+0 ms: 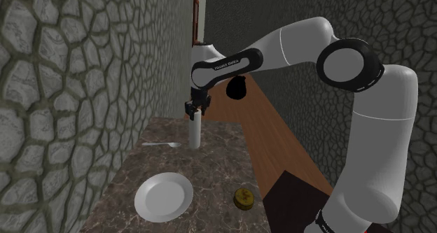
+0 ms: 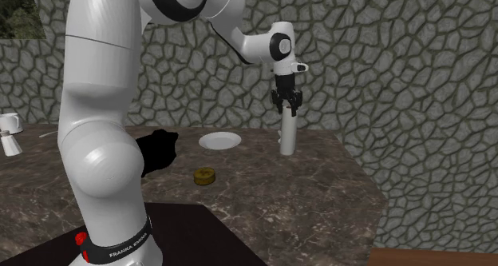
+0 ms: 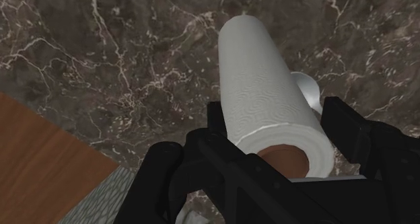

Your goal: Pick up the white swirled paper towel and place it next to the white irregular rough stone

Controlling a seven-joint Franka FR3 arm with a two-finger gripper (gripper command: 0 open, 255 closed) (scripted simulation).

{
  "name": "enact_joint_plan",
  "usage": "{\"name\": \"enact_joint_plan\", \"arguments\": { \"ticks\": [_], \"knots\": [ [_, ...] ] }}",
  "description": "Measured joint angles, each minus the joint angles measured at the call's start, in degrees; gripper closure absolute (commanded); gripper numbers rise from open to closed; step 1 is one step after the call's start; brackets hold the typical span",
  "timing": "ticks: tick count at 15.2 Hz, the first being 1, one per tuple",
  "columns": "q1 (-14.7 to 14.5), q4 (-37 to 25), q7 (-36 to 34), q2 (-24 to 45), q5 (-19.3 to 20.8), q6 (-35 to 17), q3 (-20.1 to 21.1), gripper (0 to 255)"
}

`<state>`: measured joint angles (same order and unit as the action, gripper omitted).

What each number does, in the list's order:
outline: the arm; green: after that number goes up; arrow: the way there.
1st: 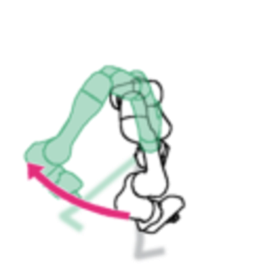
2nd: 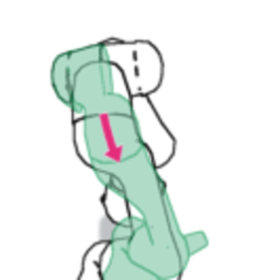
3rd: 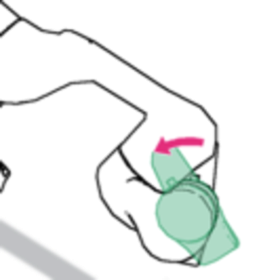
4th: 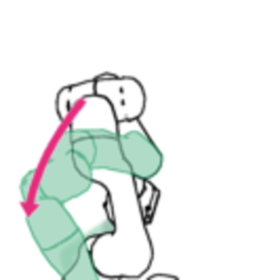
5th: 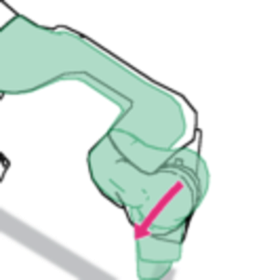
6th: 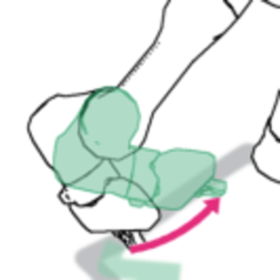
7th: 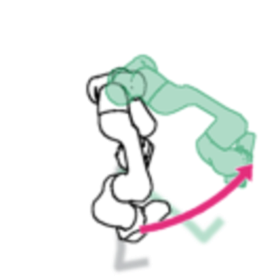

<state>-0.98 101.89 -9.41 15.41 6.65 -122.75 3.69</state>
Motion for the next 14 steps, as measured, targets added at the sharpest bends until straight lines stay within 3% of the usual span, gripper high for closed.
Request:
{"name": "enact_joint_plan", "arguments": {
  "ticks": [14],
  "knots": [
    [-0.1,-7.4,0.9,-2.2,-0.6,9.6,0.2,255]
  ]
}}
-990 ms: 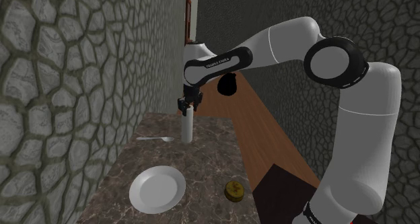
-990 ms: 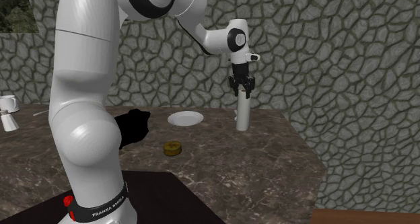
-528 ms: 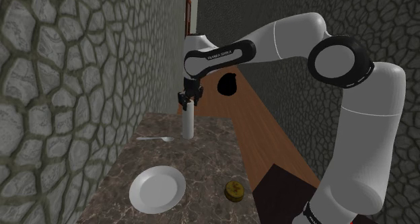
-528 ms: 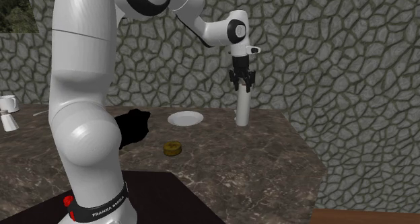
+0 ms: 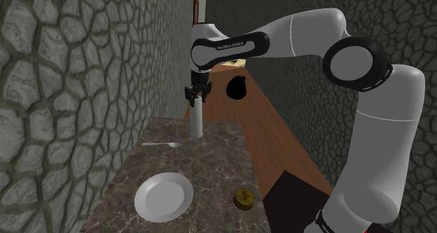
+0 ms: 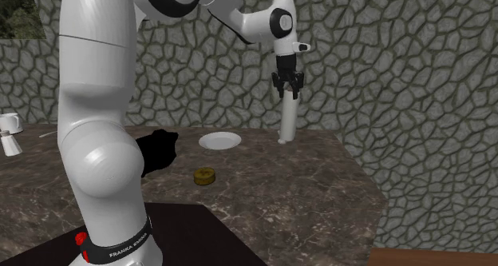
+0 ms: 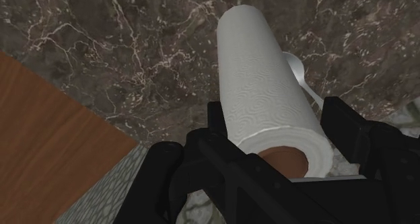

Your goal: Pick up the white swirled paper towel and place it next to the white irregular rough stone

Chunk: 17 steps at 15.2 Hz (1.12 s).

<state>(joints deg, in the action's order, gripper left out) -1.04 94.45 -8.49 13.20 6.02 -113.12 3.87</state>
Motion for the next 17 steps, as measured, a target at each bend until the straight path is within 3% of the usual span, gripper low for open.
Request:
{"name": "enact_joint_plan", "arguments": {
  "ticks": [17],
  "knots": [
    [-0.2,-13.3,1.1,0.1,-0.3,13.1,0.1,255]
  ]
}}
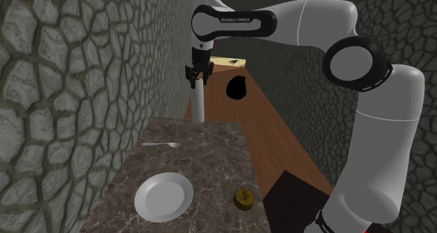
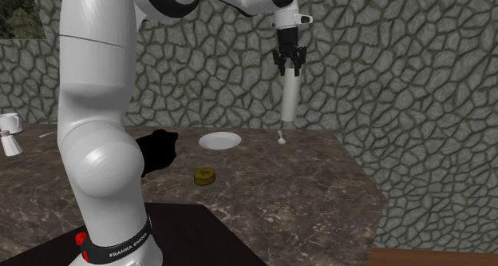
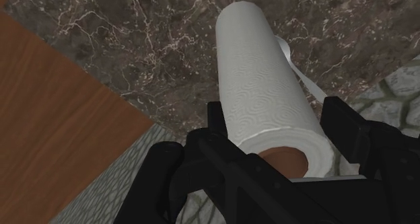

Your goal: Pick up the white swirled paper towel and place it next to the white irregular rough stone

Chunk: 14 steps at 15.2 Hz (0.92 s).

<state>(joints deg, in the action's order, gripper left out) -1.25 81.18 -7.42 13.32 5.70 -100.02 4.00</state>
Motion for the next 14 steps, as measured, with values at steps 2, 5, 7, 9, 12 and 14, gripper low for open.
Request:
{"name": "enact_joint_plan", "arguments": {
  "ticks": [2,5,7,9,12,14],
  "knots": [
    [0.0,-2.3,0.1,0.6,0.0,1.7,0.0,255],
    [-0.1,-5.5,0.3,1.1,0.0,4.3,0.0,255],
    [-0.2,-7.7,0.4,1.6,0.1,6.0,0.0,255],
    [-0.2,-10.2,0.6,2.2,0.1,7.9,0.0,255],
    [-0.4,-14.4,0.7,3.6,0.2,10.8,0.0,255],
    [-0.4,-17.3,1.0,4.4,0.2,12.8,0.0,255]
  ]
}}
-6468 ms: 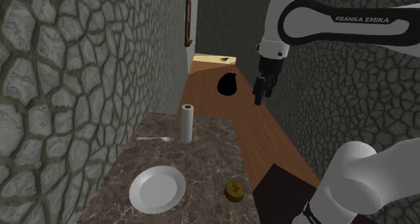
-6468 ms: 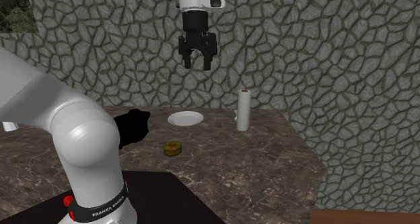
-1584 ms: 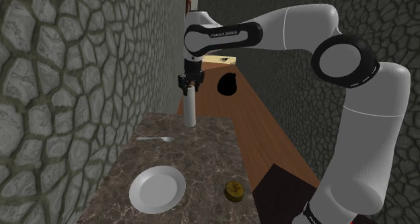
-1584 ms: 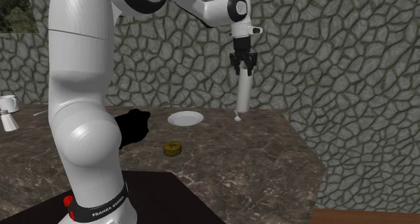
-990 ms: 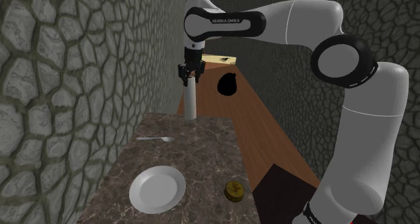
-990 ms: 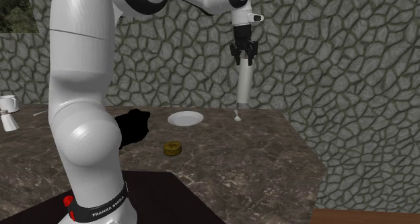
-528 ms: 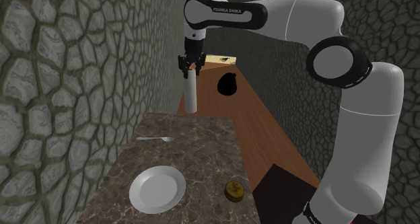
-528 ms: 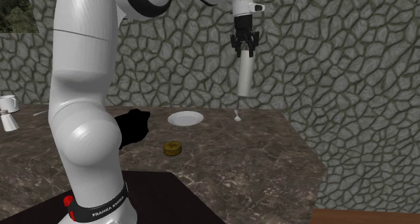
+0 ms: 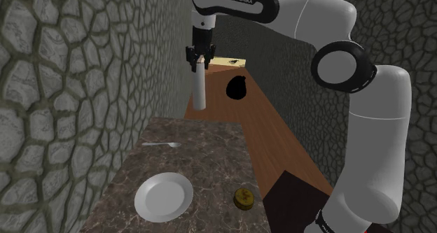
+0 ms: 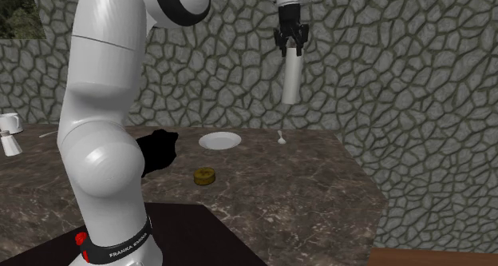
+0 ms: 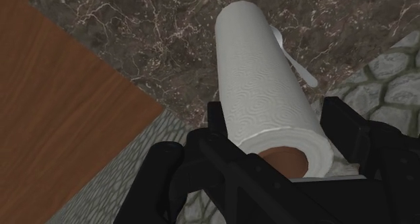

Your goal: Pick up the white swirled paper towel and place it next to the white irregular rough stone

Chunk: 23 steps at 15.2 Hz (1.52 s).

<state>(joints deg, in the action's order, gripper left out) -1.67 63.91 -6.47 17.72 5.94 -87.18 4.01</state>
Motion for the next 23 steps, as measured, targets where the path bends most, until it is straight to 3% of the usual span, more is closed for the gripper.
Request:
{"name": "enact_joint_plan", "arguments": {
  "ticks": [8,16,23],
  "knots": [
    [-0.9,-17.7,0.7,7.0,0.7,10.6,-0.1,255],
    [-4.3,6.6,-6.2,-10.2,0.2,4.1,2.2,255],
    [-7.8,20.0,-13.4,-20.8,-0.6,2.0,5.5,255]
  ]
}}
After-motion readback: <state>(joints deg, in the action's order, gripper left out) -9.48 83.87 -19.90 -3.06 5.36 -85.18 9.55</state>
